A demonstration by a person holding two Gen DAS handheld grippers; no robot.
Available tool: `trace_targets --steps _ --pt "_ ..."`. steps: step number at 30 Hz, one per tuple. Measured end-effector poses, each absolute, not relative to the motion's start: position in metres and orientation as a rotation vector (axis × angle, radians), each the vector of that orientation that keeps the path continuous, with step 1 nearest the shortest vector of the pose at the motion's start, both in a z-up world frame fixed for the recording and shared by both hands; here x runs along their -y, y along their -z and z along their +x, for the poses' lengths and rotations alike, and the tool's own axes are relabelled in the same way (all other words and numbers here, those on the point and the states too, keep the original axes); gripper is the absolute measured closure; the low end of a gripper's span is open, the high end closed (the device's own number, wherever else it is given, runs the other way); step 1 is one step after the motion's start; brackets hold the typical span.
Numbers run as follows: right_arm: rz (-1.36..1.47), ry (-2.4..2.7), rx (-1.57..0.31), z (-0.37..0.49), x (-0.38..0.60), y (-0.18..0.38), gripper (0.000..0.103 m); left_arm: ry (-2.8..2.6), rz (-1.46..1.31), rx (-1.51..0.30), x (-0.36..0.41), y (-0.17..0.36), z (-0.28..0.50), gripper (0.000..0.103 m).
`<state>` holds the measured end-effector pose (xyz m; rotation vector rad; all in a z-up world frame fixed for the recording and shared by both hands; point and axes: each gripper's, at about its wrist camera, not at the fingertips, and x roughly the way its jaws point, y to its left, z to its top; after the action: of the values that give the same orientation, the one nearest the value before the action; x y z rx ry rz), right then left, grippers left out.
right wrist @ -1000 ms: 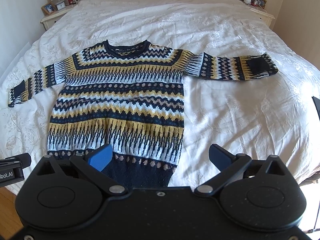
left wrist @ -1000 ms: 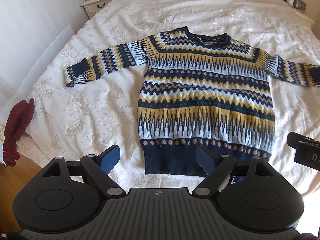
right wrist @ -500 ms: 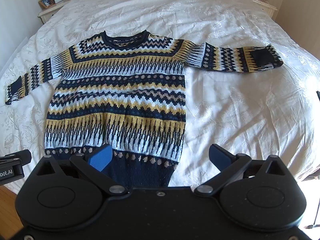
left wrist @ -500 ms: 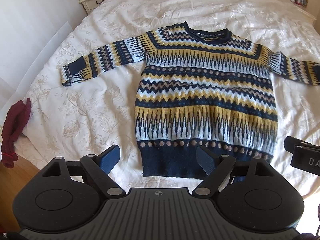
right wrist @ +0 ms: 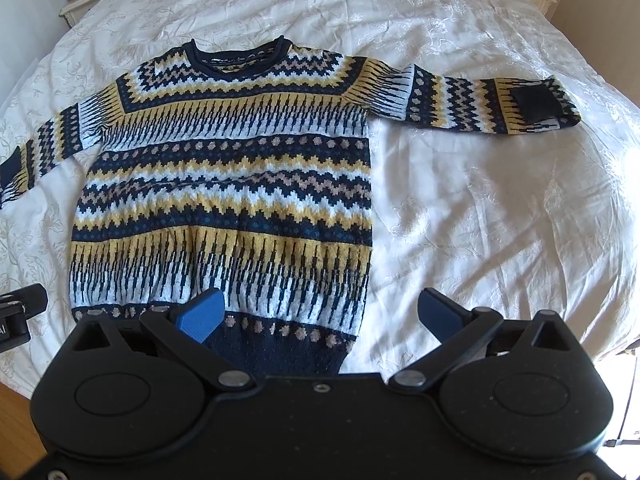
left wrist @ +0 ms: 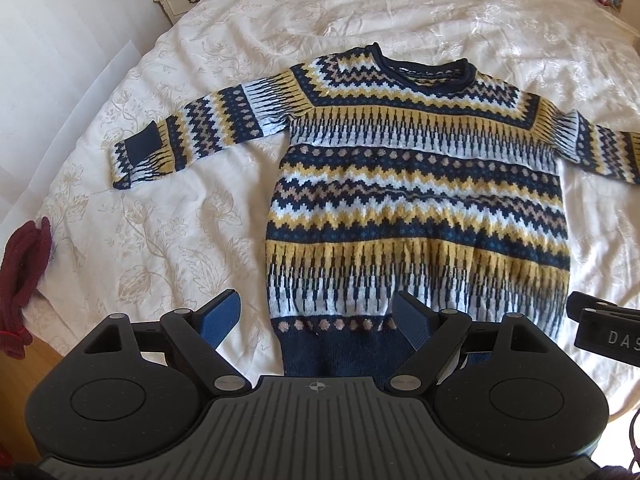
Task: Fold small clothes
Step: 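Move both tools toward the sweater hem and sleeves, then grasp the navy sleeve cuff with the right tool and lift it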
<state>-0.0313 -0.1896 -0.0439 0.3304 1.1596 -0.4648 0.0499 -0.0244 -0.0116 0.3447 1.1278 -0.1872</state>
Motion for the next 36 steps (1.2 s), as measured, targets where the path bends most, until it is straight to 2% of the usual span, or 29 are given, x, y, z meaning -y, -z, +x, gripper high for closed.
trace_targets --steps 19,27,28,30,36 --pt "0.396 0.468 -1.248 0.061 0.204 0.064 0.001 0.262 0.362 -1.246 0.042 0.041 0.154 0.02" --pt "0.5 0.414 -1.199 0.07 0.218 0.074 0.001 0.308 0.341 -1.25 0.045 0.051 0.184 0.021" --pt "0.508 0.415 -1.188 0.069 0.222 0.075 0.003 0.313 0.335 -1.246 0.045 0.051 0.186 0.021" --pt "0.521 0.418 -1.17 0.067 0.233 0.077 0.012 0.323 0.323 -1.241 0.046 0.053 0.192 0.022" --pt "0.504 0.48 -1.143 0.061 0.283 0.079 0.014 0.312 0.23 -1.193 0.053 0.052 0.198 0.03"
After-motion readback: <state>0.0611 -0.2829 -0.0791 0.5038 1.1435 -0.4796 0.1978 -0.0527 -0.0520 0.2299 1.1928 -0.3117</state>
